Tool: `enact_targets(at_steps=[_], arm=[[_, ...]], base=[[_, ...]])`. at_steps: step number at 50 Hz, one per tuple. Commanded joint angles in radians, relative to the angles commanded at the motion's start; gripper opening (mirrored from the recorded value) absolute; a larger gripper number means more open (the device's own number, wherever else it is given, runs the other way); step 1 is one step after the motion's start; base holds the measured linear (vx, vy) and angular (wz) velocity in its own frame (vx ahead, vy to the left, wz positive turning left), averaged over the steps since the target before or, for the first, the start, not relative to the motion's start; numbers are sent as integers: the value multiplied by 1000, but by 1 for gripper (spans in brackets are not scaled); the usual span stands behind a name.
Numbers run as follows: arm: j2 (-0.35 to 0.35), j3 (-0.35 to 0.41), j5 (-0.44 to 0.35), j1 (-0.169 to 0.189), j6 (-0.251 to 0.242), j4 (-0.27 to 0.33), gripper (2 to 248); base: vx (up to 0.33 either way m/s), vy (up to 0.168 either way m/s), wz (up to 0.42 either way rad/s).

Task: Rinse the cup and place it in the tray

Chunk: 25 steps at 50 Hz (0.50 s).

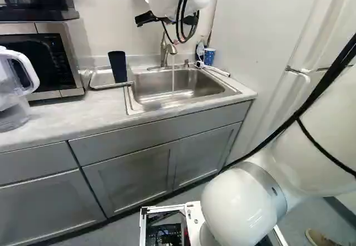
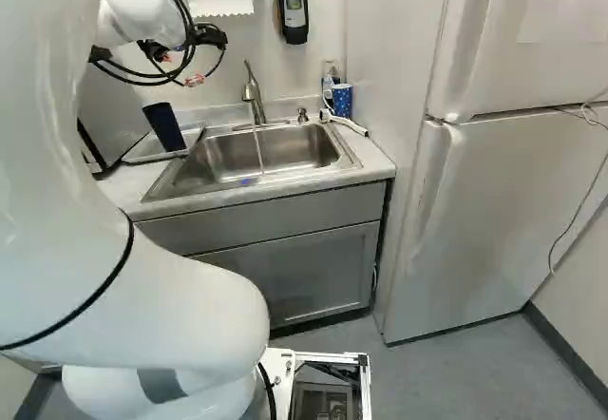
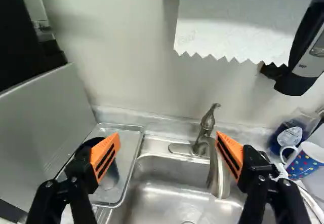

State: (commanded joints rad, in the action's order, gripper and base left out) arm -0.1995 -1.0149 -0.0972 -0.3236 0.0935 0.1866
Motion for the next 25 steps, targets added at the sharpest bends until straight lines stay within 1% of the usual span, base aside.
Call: enact_targets(at_steps=[13, 25], arm=[[26, -24, 0, 38, 0, 0, 247], [73, -82, 0, 66, 0, 0, 247]], base=[[0, 0, 0], [0, 0, 0]])
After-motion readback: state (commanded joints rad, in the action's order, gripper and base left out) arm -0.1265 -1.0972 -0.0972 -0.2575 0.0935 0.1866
